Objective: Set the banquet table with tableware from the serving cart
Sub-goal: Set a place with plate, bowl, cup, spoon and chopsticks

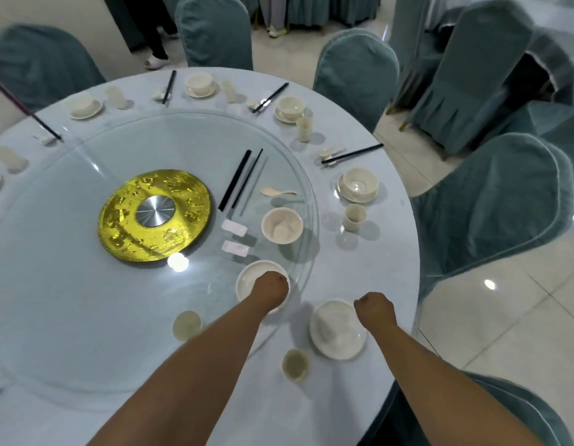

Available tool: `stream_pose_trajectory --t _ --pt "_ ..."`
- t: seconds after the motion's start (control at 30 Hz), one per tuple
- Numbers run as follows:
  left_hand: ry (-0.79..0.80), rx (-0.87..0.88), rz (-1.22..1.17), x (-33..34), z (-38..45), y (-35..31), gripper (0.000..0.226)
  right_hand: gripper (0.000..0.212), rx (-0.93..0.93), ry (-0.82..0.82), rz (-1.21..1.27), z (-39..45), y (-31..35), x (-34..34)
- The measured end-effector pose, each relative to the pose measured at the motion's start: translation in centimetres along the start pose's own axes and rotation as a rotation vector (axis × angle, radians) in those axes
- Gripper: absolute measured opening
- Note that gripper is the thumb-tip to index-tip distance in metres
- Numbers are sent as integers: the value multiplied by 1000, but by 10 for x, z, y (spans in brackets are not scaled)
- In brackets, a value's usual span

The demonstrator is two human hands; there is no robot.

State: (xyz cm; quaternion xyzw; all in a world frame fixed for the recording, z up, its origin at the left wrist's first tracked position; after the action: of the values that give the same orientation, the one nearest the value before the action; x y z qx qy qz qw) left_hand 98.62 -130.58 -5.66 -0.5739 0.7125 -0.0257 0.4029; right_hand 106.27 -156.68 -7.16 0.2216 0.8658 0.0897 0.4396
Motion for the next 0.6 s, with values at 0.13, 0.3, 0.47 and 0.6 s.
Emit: stream_pose_trajectory --t 0.13,0.3,0.47,0.6 --pt "-97 0 -53 -38 2 -2 35 23 -140 -16 5 6 62 -5" --pt "-176 15 -122 -73 23 -2 35 21 -218 27 85 19 125 2" --pt "-188 -18 -213 -87 52 -8 41 29 -234 87 186 43 168 17" --pt "-188 -10 -244 -90 74 -20 36 42 -215 123 247 62 195 27"
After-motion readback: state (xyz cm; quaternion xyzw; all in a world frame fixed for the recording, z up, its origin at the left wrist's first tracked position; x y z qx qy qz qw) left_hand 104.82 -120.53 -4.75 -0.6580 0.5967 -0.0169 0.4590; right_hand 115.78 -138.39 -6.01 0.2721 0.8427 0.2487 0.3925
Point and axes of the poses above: each hand's wrist, its own z-axis towards the middle knuckle, its own x-axis out of the palm, y = z × x, the point moved 7 cm from there along z, towards the middle knuckle, and after that the axes turned 1 degree about -y, right-handed, at the moved point
